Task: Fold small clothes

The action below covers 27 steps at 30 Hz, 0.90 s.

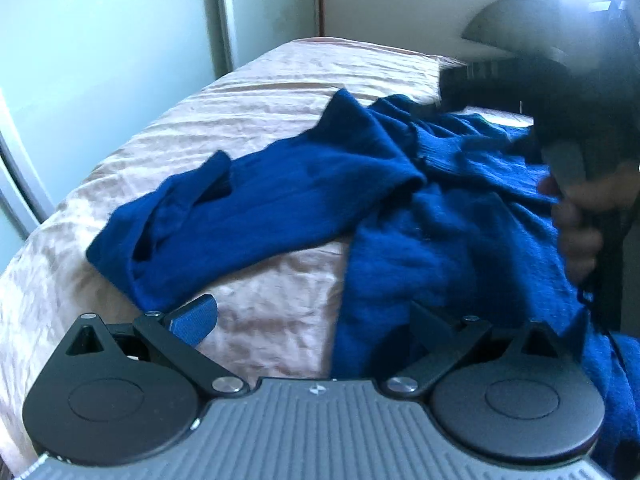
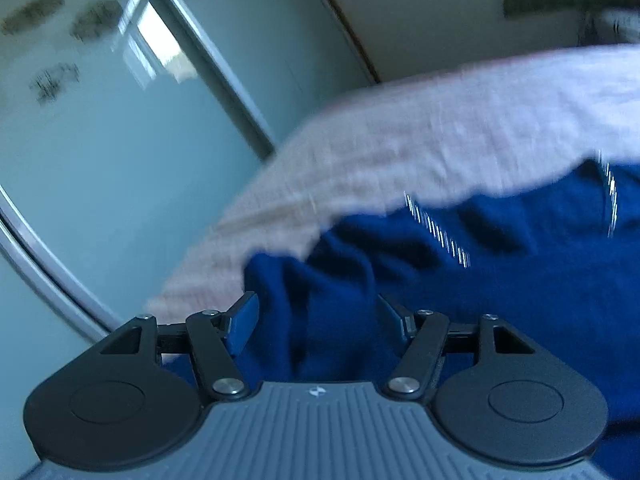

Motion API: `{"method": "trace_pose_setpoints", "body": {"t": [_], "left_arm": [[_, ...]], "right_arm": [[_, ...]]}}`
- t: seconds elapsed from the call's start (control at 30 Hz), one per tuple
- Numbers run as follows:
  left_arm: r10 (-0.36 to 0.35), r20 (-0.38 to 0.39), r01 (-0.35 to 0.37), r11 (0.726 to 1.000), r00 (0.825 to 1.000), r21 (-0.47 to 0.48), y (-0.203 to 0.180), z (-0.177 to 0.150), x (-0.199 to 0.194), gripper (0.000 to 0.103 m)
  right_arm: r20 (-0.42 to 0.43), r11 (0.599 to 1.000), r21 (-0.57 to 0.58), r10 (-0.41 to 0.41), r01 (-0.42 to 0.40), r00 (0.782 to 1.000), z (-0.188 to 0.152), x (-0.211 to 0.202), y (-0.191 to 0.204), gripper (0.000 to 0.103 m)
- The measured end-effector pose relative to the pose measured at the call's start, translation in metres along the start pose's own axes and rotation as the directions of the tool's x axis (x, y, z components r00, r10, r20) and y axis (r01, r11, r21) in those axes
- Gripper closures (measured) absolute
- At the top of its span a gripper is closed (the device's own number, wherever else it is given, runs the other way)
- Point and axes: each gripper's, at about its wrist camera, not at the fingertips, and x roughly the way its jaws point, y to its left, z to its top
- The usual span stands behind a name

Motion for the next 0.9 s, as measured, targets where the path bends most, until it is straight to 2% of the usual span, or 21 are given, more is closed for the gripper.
{"method": "trace_pose_setpoints", "body": {"t": [0.07, 0.1, 0.17, 0.23, 0.33, 0.43, 0.53, 0.67, 0.7, 0.73, 0.77, 0.8, 0.83, 0.9], "left_arm": [[0.025, 0.024, -0.025, 1.0, 0.999, 0.003, 0.01, 0.001, -0.004, 0.0], [0.043, 0.036, -0.043, 0.999, 0.998, 0.001, 0.015, 0.001, -0.006, 0.0], [0.092, 0.053, -0.092, 0.996, 0.994, -0.013, 0.03, 0.002, -0.007, 0.0], [0.137, 0.06, -0.135, 0.99, 0.989, -0.033, 0.045, 0.004, -0.006, 0.0], [0.2, 0.048, -0.196, 0.977, 0.979, -0.086, 0.07, 0.005, -0.005, 0.0], [0.239, 0.028, -0.233, 0.963, 0.971, -0.134, 0.093, 0.003, -0.005, 0.0], [0.274, 0.01, -0.269, 0.948, 0.962, -0.169, 0.11, -0.001, -0.008, 0.0], [0.271, -0.011, -0.267, 0.942, 0.963, -0.202, 0.122, -0.006, -0.01, 0.0], [0.263, -0.014, -0.261, 0.944, 0.965, -0.204, 0.123, -0.008, -0.012, 0.0], [0.26, -0.015, -0.258, 0.945, 0.965, -0.203, 0.123, -0.009, -0.011, 0.0], [0.261, -0.013, -0.258, 0.946, 0.965, -0.198, 0.122, -0.01, -0.012, 0.0], [0.262, -0.01, -0.259, 0.947, 0.965, -0.191, 0.12, -0.01, -0.013, 0.0], [0.261, -0.005, -0.258, 0.948, 0.965, -0.185, 0.119, -0.01, -0.014, 0.001], [0.258, 0.01, -0.252, 0.952, 0.966, -0.176, 0.117, -0.008, -0.015, 0.001]], "right_arm": [[0.003, 0.999, -0.006, -0.047, 0.047, 0.999, -0.006, 0.002, 0.0, 0.038], [0.025, 0.999, -0.016, -0.04, 0.04, 0.999, -0.009, -0.002, 0.003, 0.038], [0.051, 0.998, -0.058, 0.022, -0.019, 0.998, -0.012, -0.011, 0.017, 0.038], [0.034, 0.99, -0.1, 0.106, -0.103, 0.994, -0.013, -0.014, 0.034, 0.038], [-0.075, 0.954, -0.124, 0.264, -0.272, 0.962, -0.017, -0.004, 0.062, 0.038], [-0.204, 0.913, -0.089, 0.374, -0.397, 0.905, -0.028, 0.021, 0.087, 0.038], [-0.296, 0.904, -0.063, 0.388, -0.423, 0.873, -0.042, 0.05, 0.108, 0.038], [-0.326, 0.911, -0.038, 0.377, -0.41, 0.867, -0.052, 0.079, 0.129, 0.039], [-0.323, 0.913, -0.016, 0.382, -0.409, 0.866, -0.053, 0.083, 0.13, 0.041], [-0.317, 0.917, 0.007, 0.379, -0.398, 0.869, -0.053, 0.088, 0.131, 0.055], [-0.309, 0.927, 0.021, 0.363, -0.375, 0.879, -0.052, 0.092, 0.132, 0.076], [-0.304, 0.933, 0.02, 0.348, -0.359, 0.887, -0.053, 0.092, 0.131, 0.086], [-0.294, 0.937, 0.008, 0.336, -0.35, 0.895, -0.052, 0.091, 0.133, 0.093], [-0.258, 0.928, -0.052, 0.345, -0.37, 0.902, -0.049, 0.082, 0.136, 0.094]]}}
